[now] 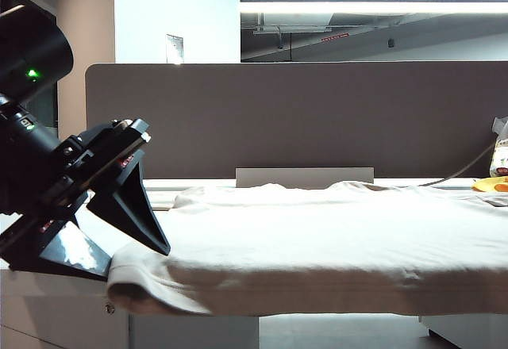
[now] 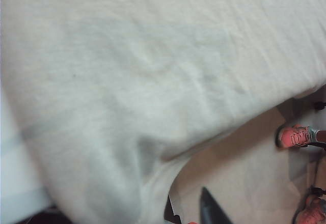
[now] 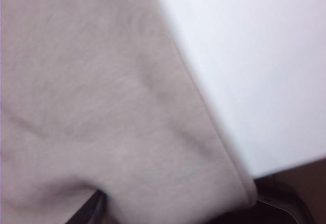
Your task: Fold the bottom side of the T-shirt horizontally towards the center, about one-third of the way, then fold the sleeve back towards the center, creating a straight line along the edge of the T-shirt, and finally fold the bottom of the T-shirt up towards the top, creating a neat rectangle.
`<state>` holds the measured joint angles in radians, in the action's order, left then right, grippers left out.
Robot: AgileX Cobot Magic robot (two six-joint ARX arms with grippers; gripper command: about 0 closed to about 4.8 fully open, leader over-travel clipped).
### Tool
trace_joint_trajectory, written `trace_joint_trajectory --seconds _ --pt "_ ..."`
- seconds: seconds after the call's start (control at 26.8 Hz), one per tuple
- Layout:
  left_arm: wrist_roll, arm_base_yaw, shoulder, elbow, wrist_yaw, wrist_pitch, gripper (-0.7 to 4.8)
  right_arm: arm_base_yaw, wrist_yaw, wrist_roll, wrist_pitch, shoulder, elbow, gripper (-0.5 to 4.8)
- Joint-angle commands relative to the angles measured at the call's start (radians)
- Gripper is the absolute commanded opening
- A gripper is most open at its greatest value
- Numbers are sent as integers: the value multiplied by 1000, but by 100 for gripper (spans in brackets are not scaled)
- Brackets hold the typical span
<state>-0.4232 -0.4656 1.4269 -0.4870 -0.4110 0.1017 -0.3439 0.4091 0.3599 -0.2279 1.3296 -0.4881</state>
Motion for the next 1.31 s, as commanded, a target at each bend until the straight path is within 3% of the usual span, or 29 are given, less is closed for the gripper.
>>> trace_joint_trajectory --seconds 0.04,0.15,0.22,0.26,0.37,0.56,1.31 --pt "4 1 -4 -8 2 34 210 0 -48 0 -8 6 6 188" --pt "4 1 -4 -8 -3 34 207 0 -48 0 -7 6 6 109" --pt "5 1 -4 -8 -11 34 151 -1 -48 0 -6 6 6 80" --pt "9 1 -4 -8 -22 35 100 -1 -48 0 -6 6 6 73" --pt "27 1 -4 -8 -41 35 42 0 -42 0 -8 6 6 38" --pt "31 1 -4 -8 -65 37 -6 0 3 0 -6 5 6 7" --pt "26 3 -31 -48 -91 111 -6 0 174 15 -24 -8 -100 -1"
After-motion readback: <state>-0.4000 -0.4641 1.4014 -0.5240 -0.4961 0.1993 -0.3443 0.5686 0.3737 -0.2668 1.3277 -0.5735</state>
